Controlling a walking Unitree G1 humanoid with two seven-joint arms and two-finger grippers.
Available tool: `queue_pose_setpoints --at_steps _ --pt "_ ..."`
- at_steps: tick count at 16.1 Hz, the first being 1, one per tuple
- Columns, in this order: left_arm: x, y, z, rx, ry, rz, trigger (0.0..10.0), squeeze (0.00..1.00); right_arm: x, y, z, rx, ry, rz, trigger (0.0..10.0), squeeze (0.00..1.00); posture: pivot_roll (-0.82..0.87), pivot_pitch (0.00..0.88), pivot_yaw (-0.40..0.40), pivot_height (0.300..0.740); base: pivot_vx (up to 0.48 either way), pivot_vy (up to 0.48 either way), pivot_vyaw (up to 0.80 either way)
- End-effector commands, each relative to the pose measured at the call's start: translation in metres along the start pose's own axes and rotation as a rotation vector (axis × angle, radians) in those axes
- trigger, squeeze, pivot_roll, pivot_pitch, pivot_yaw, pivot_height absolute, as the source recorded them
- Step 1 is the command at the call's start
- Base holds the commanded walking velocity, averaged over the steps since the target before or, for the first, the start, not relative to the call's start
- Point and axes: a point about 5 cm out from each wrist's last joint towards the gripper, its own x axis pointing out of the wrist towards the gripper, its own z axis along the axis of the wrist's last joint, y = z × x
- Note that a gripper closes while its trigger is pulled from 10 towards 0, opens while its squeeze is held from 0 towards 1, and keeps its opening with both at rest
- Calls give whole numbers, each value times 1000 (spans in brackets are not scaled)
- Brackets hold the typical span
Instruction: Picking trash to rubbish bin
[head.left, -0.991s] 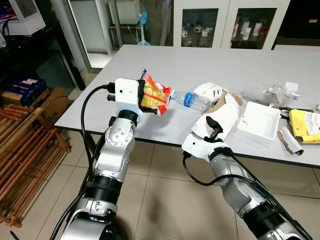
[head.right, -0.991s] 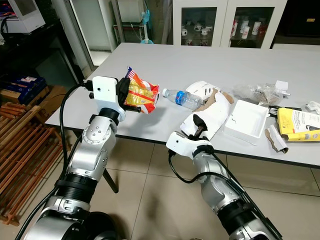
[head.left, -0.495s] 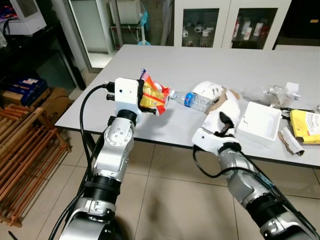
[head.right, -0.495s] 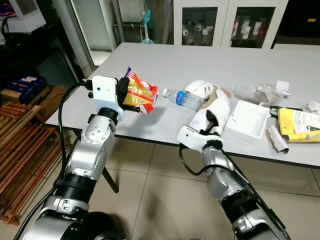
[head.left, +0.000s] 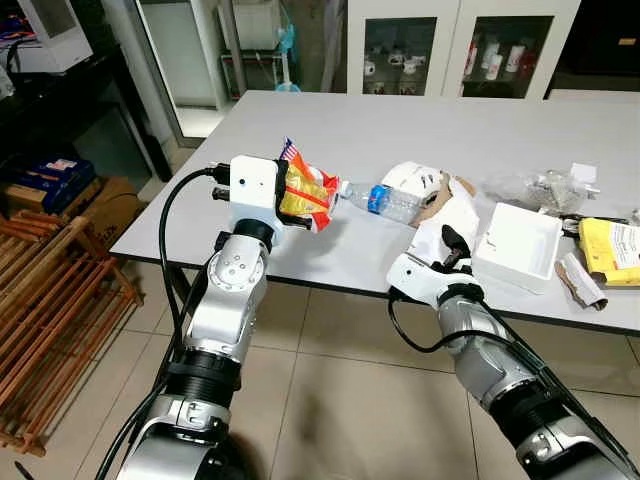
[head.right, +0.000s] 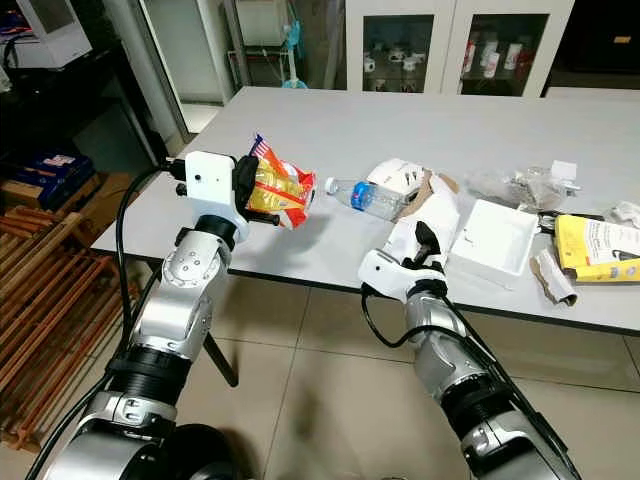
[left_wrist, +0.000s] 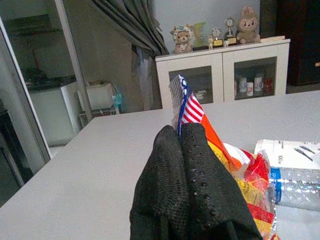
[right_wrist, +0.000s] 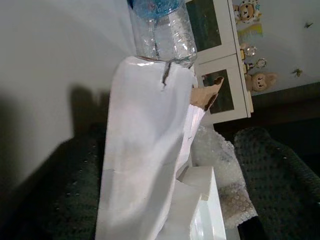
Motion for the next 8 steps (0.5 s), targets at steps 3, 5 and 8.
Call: queue_pose_setpoints --at_steps 3,5,8 --pt "3 1 10 32 -24 -19 10000 0 0 8 -2 21 23 34 0 0 -7 0 115 740 0 0 0" --pt "3 0 10 34 -23 -23 10000 0 0 9 -1 23 19 36 0 0 -3 0 118 740 0 0 0" --pt "3 0 10 37 -21 -28 10000 0 1 10 1 26 16 37 0 0 1 3 118 740 0 0 0"
